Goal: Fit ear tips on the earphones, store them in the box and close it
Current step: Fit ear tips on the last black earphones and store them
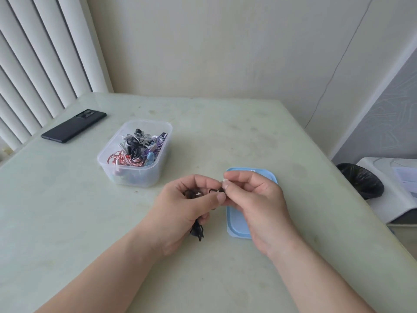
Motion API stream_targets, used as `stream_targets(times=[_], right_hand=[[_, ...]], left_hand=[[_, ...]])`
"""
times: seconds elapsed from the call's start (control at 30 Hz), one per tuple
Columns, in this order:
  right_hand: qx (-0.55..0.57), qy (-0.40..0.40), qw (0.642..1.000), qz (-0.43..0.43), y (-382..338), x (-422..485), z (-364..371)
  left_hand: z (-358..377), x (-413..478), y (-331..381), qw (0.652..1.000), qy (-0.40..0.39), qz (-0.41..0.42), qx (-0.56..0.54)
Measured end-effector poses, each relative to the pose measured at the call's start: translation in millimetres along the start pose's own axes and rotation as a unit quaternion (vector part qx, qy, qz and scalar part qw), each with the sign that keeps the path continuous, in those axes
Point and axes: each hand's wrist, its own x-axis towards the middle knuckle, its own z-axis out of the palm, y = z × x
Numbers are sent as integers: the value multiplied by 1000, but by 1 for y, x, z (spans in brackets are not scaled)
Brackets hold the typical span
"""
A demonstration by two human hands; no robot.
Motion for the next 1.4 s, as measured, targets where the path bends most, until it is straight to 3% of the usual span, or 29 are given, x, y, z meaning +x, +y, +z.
stream_targets(times=[0.17, 0.63, 0.87, 1.07, 1.4], right_hand=[[13, 2, 1000, 3, 3, -1, -2], [24, 0, 1000, 13, 2, 3, -6], [22, -20, 999, 13, 2, 3, -7], [31, -33, 999, 15, 2, 3, -6], [29, -38, 999, 13, 4, 6, -7]], left_hand=[[-1, 2, -4, 996, 19, 31, 79], [0, 3, 5, 1000, -5, 7, -21], [3, 2, 3, 998, 29, 31, -36], [4, 1, -1, 995, 71, 72, -7], [-4, 3, -5, 993, 32, 107, 49]])
